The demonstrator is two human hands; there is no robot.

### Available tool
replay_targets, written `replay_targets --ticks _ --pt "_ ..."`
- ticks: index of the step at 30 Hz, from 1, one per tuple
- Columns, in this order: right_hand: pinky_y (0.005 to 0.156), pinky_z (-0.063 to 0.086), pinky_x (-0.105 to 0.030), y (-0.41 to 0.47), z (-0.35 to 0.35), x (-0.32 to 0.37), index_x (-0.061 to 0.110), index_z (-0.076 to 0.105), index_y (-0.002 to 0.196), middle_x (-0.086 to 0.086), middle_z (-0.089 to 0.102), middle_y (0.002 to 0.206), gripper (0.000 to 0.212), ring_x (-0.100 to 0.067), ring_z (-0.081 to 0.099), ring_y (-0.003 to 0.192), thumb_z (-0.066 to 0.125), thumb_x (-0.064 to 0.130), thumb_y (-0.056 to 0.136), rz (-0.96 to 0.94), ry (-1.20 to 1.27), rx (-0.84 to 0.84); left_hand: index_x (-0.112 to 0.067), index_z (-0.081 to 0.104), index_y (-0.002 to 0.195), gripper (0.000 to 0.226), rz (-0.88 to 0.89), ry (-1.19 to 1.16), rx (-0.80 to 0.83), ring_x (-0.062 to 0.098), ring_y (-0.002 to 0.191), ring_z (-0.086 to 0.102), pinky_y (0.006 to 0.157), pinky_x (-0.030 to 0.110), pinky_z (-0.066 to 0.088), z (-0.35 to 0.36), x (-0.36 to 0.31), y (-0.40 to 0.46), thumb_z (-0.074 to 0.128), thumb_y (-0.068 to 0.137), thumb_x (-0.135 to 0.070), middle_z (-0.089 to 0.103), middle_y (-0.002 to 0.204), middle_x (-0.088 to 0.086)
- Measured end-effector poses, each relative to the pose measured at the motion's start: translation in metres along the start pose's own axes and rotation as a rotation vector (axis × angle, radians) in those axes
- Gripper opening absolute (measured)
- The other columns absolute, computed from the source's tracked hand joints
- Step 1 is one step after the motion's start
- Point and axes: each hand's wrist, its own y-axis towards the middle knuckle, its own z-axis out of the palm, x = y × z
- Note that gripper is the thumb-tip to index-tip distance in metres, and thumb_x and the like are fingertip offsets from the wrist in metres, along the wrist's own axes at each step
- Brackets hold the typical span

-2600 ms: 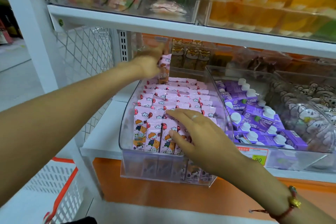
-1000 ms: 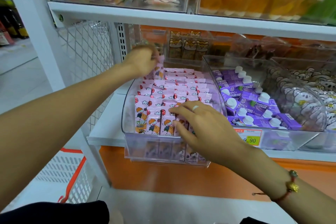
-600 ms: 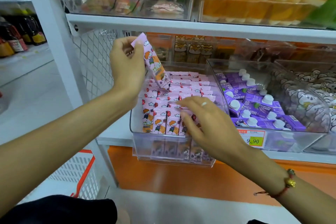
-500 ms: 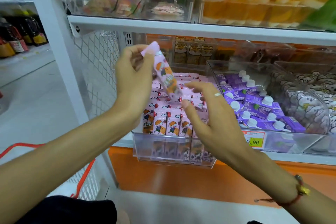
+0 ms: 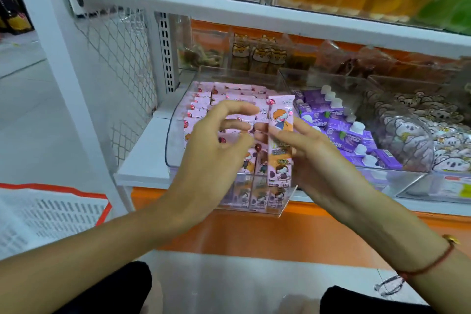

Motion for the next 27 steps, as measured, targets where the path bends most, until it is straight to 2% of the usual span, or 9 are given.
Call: replay_targets --ticks 3,5,7,10,13,16,19,23,27 --pt "0.084 0.045 -0.039 -0.001 -0.005 0.000 0.010 0.061 0.114 -0.003 0.066 0.097 0.045 -0.021 0.059 0.097 0.069 0.025 0.072 -0.010 0.068 -0.021 -0.035 0.058 0.095 0.034 0.013 0.034 0.100 0.000 0.083 0.059 0.067 0.019 0.054 0.003 0.002 -0.008 0.075 0.075 -0.013 0.061 0.098 -0.014" --pt "0.079 0.049 -0.029 -0.001 -0.007 -0.001 0.018 0.060 0.111 0.006 0.069 0.092 0.040 -0.012 0.061 0.096 0.070 0.027 0.073 -0.009 0.077 -0.039 -0.035 0.056 0.099 0.038 0.023 0.064 0.116 0.004 0.079 0.060 0.065 0.022 0.054 0.007 0.002 -0.012 0.077 0.068 -0.032 0.060 0.099 -0.011" --pt "0.080 0.047 -0.027 -0.002 -0.007 -0.001 0.022 0.062 0.105 0.007 0.071 0.095 0.033 -0.009 0.064 0.095 0.071 0.028 0.073 -0.020 0.057 -0.035 -0.036 0.054 0.101 0.043 0.053 0.114 0.099 0.005 0.081 0.060 0.066 0.023 0.054 0.008 0.003 -0.014 0.076 0.065 -0.041 0.059 0.100 -0.014" --pt "0.083 0.051 -0.028 -0.002 -0.006 -0.002 0.018 0.062 0.109 -0.001 0.073 0.103 0.038 -0.012 0.067 0.098 0.072 0.026 0.074 -0.015 0.051 -0.043 -0.035 0.052 0.101 0.048 0.079 0.160 0.061 0.004 0.082 0.059 0.067 0.024 0.054 0.007 0.003 -0.012 0.083 0.065 -0.040 0.056 0.101 -0.024" --pt "0.070 0.053 -0.018 -0.003 -0.007 -0.003 0.019 0.061 0.101 0.008 0.070 0.083 0.024 -0.004 0.067 0.077 0.071 0.020 0.080 -0.016 0.034 -0.055 -0.034 0.056 0.099 0.039 0.088 0.190 0.059 0.003 0.081 0.061 0.069 0.027 0.055 0.004 0.008 -0.009 0.083 0.071 -0.032 0.059 0.100 -0.027" --pt "0.086 0.055 -0.027 -0.002 -0.011 0.001 0.015 0.054 0.108 0.004 0.064 0.094 0.033 -0.006 0.064 0.084 0.069 0.021 0.080 0.011 0.068 -0.066 -0.038 0.060 0.099 0.031 0.081 0.182 0.086 0.003 0.089 0.062 0.072 0.025 0.054 0.001 0.013 -0.006 0.079 0.076 -0.029 0.063 0.099 -0.027" --pt "0.084 0.056 -0.026 0.000 -0.012 0.003 0.018 0.060 0.088 0.012 0.066 0.073 0.001 -0.002 0.065 0.079 0.061 0.017 0.088 -0.022 0.033 -0.058 -0.038 0.056 0.104 0.034 0.050 0.133 0.091 -0.001 0.096 0.062 0.075 0.015 0.051 -0.002 0.018 -0.002 0.076 0.076 -0.036 0.065 0.102 -0.024" --pt "0.077 0.057 -0.021 0.001 -0.008 0.001 0.016 0.062 0.100 0.009 0.072 0.078 0.012 -0.002 0.069 0.081 0.064 0.017 0.088 -0.094 0.014 -0.116 -0.036 0.054 0.106 0.037 0.066 0.137 0.114 -0.006 0.105 0.058 0.082 0.013 0.050 -0.003 0.021 0.000 0.071 0.074 -0.046 0.063 0.109 -0.023" --pt "0.074 0.055 -0.019 -0.003 -0.003 0.001 0.011 0.058 0.116 0.007 0.074 0.090 0.034 -0.004 0.070 0.084 0.068 0.017 0.084 -0.165 -0.085 -0.122 -0.037 0.055 0.105 0.036 0.136 0.196 0.091 0.005 0.093 0.059 0.075 0.028 0.054 -0.005 0.022 0.002 0.077 0.077 -0.035 0.061 0.102 -0.020"
